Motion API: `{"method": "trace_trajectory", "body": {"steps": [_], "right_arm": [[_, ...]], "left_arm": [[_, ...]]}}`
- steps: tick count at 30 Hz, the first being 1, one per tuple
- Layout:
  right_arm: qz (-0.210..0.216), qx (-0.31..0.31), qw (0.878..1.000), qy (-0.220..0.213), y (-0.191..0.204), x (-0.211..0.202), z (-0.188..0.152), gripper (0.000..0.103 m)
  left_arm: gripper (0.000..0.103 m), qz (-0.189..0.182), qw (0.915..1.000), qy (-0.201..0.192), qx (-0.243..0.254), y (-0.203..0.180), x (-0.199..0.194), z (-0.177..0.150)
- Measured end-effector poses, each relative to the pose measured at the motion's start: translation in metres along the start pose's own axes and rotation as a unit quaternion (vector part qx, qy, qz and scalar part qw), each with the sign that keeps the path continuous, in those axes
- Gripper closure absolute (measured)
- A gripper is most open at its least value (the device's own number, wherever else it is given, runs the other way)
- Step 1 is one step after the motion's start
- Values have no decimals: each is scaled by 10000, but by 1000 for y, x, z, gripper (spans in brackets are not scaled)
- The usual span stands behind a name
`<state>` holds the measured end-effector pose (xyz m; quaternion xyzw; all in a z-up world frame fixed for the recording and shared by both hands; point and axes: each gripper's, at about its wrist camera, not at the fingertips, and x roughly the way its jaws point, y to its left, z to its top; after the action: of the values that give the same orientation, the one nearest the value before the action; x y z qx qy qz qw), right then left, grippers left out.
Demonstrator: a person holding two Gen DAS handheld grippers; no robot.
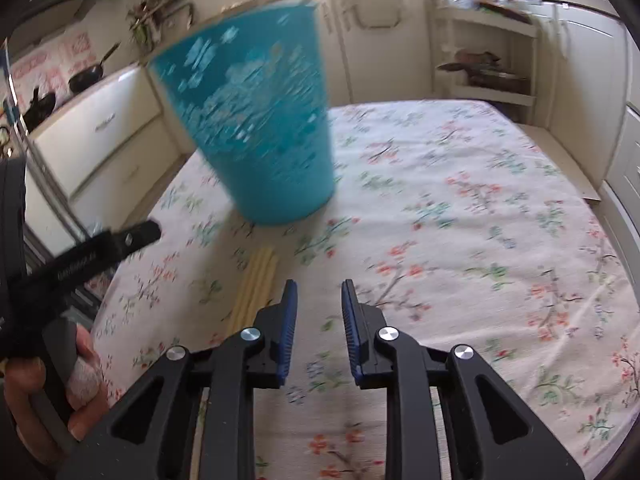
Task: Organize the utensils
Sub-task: 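Withdraw the open right gripper from the cup back over the table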
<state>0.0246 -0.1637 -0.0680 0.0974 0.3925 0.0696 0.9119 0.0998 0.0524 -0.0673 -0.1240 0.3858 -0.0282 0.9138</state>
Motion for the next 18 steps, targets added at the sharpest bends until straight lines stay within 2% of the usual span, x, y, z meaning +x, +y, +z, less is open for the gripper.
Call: {"method": "trace_trajectory", "body": {"steps": [6,12,18], "right_arm": [[-24,-267,9988,415,16,17,2,80],[-216,-442,9977,467,19,18,2,80],[61,-168,9988,447,12,14,4,80]], "left_arm": [[16,-28,10000,3,6,0,0,0],[16,-45,10000,-2,-13,0,0,0],[16,-34,10000,4,-3,0,-1,0]]}}
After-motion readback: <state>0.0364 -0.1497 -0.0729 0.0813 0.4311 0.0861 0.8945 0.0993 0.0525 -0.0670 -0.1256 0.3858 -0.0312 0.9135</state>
